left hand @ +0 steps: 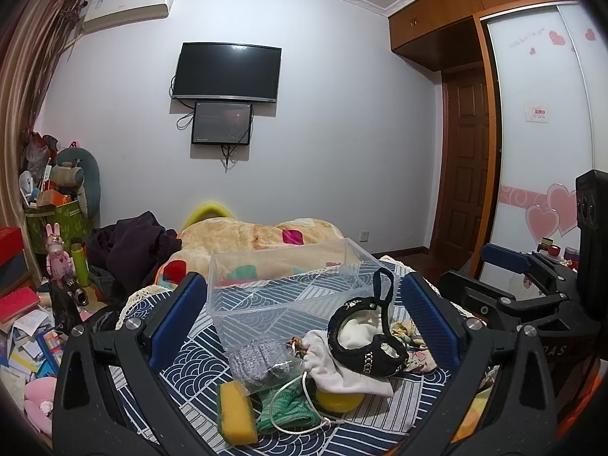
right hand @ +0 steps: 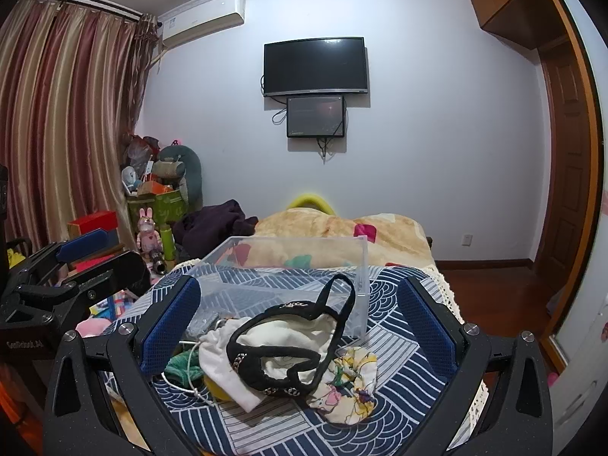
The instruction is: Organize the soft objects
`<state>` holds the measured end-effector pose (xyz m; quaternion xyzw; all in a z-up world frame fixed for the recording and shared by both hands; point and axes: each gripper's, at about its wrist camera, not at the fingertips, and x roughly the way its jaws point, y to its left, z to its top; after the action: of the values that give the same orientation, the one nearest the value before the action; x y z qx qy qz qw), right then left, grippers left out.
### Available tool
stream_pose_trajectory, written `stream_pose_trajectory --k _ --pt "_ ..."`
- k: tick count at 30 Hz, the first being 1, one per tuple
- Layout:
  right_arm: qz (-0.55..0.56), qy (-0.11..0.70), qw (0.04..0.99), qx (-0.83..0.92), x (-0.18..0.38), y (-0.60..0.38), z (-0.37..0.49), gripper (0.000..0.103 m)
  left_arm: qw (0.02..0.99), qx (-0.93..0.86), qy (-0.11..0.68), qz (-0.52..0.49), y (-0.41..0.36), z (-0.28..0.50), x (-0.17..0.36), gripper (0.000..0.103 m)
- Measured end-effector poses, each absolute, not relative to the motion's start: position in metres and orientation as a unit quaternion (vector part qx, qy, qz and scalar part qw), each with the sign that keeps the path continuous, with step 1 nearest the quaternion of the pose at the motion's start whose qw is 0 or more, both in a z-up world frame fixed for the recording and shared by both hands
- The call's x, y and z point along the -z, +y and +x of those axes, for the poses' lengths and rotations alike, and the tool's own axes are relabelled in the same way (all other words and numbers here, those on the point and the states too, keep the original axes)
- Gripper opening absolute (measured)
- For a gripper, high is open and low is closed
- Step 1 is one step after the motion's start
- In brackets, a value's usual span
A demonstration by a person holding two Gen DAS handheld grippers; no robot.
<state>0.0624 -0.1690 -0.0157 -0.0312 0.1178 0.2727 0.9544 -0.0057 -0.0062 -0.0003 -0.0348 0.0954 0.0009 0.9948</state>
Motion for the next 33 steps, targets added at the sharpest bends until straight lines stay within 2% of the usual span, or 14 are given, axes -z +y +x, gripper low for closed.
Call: stream_pose_trajectory --k 33 --pt "-0.029 0.116 0.955 -0.273 0.0164 -0.1691 0.0621 0.103 0.995 -0.002 0.091 -0.031 -0.0083 -0.0074 0.0001 0.103"
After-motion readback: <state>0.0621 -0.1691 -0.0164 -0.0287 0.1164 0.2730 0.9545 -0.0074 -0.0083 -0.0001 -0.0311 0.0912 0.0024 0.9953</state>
